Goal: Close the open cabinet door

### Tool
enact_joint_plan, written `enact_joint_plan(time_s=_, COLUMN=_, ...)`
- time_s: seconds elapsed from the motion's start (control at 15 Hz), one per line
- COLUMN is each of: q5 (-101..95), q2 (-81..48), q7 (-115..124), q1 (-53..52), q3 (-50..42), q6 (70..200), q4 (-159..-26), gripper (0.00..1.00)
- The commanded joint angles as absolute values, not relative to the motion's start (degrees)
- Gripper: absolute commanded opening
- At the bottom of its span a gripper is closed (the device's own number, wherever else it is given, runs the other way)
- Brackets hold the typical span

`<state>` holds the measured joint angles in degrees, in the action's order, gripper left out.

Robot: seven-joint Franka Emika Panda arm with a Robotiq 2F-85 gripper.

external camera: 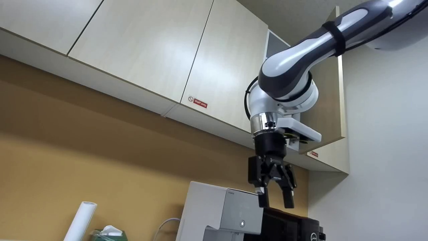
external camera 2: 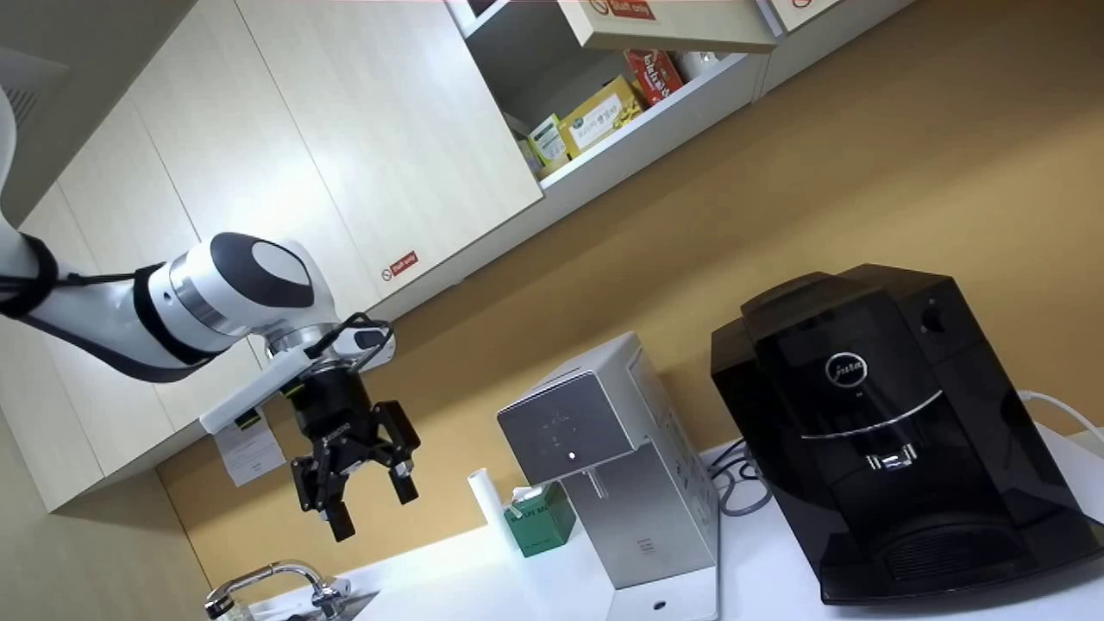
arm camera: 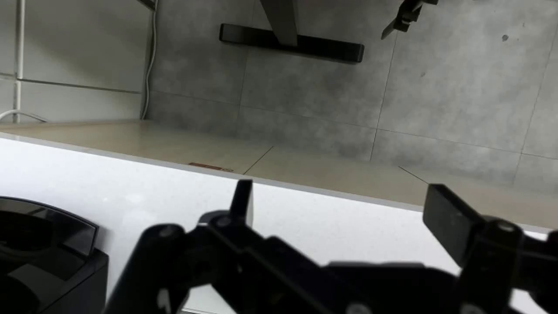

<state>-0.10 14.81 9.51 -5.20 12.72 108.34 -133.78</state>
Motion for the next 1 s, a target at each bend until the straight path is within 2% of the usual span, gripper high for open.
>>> enact_joint_plan(time_s=0.0, q5=-0.35, q2=14.73, q7=9.74, q1=-6.26, q3=11.73, q6=108.26, q4=-133.70, gripper=1.00)
enact_joint_plan(time_s=0.33, q5=-3.51, q2=18.57, q7=11.51, q1=-6.39, q3=12.16, q6=108.94, q4=-133.67, gripper=1.00)
enact_joint_plan(time_s=0.93, q5=-12.23, q2=35.04, q7=20.14, q1=-0.77, q3=10.86, q6=108.63, q4=-132.85, gripper=1.00)
